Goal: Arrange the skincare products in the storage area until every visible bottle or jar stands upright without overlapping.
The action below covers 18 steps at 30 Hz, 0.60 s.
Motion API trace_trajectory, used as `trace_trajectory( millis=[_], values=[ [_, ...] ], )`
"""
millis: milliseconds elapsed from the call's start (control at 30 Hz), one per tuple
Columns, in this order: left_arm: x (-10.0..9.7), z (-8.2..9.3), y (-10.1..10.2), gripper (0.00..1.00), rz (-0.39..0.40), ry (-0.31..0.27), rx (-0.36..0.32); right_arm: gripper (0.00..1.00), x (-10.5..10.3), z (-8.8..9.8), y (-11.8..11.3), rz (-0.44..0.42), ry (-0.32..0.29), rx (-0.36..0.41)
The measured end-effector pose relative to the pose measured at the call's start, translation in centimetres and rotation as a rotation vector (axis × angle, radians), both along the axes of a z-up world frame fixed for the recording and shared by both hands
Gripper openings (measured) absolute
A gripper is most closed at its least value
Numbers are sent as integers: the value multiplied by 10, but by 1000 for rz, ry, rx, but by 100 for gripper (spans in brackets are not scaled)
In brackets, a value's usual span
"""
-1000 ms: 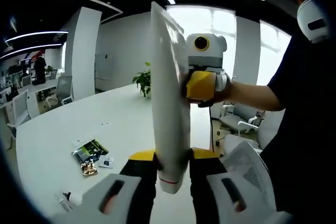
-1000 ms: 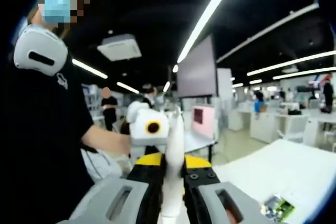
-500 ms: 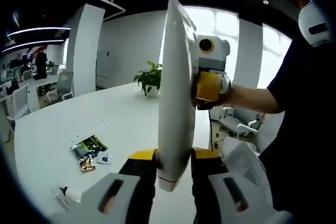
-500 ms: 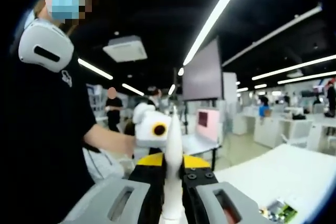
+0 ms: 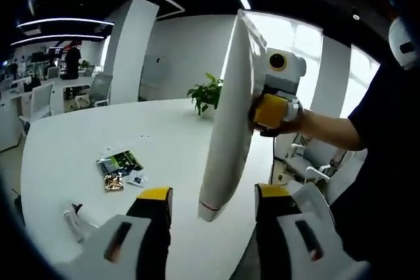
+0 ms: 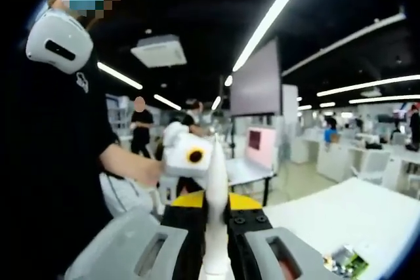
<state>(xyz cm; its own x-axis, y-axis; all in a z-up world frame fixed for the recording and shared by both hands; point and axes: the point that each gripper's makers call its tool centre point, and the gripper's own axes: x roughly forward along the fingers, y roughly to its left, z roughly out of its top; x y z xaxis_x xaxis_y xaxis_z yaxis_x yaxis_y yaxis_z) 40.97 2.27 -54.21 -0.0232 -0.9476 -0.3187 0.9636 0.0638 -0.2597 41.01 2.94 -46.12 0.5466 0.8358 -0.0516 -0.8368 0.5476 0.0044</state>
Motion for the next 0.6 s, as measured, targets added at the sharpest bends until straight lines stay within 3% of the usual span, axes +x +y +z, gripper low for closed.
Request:
trace_trajectory(
  millis=[133, 267, 367, 600],
  values=[
    [11, -17, 20, 56, 95, 35, 39, 2, 6, -8, -2, -10, 13, -2],
    [13, -31, 35, 70, 131, 1, 85, 3, 10, -19, -4, -27, 27, -11],
    [13, -34, 41, 79, 147, -17, 93, 3, 12, -24, -3, -21, 35, -6],
    [18, -37, 48, 89, 180, -45, 80, 3, 19, -33, -1, -23, 42, -13]
  ],
)
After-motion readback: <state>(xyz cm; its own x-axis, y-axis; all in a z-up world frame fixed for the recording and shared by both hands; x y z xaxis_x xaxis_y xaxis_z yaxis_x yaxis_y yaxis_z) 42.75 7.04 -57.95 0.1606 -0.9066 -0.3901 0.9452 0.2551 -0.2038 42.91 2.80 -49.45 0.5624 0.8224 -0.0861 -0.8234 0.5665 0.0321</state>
